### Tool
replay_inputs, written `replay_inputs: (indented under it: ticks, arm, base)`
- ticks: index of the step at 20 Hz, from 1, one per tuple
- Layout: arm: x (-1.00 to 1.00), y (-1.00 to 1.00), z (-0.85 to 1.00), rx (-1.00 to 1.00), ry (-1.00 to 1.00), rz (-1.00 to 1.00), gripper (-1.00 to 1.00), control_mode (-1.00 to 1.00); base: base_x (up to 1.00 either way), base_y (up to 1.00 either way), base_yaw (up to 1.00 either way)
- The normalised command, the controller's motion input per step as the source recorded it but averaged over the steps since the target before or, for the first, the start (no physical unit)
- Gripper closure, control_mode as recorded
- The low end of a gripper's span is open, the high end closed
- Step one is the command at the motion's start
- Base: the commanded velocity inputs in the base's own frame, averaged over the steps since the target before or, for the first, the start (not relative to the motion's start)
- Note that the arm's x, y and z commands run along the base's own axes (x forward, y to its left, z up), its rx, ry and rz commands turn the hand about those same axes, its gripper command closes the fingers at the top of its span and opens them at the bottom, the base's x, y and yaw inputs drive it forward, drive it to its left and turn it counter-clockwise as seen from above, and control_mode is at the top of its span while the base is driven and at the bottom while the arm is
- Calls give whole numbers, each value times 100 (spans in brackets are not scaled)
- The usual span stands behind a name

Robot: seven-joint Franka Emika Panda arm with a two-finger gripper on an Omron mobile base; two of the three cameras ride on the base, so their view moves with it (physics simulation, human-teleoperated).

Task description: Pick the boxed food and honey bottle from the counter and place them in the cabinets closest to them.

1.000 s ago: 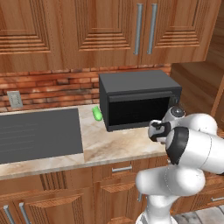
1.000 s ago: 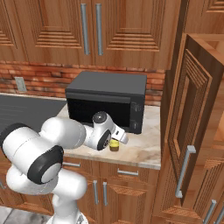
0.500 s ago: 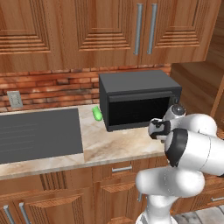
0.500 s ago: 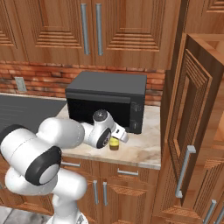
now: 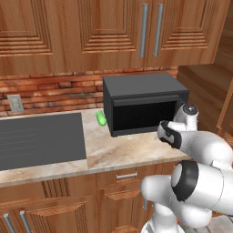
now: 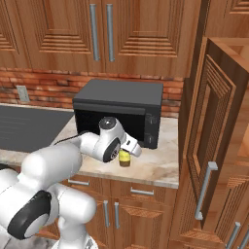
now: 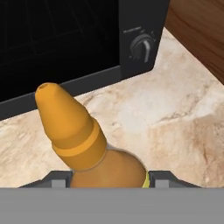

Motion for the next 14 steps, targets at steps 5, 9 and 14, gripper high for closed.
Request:
replay_inputs:
  ticks: [5, 9, 14]
  arm:
    - [-47, 5, 35, 0, 6, 2, 100, -100]
    - [-58, 12, 33, 0, 1, 6, 100, -100]
    - [-68, 12, 13, -1, -4, 8, 100, -100]
  base:
    - [0, 0, 0]
    - [0, 0, 0]
    - [0, 0, 0]
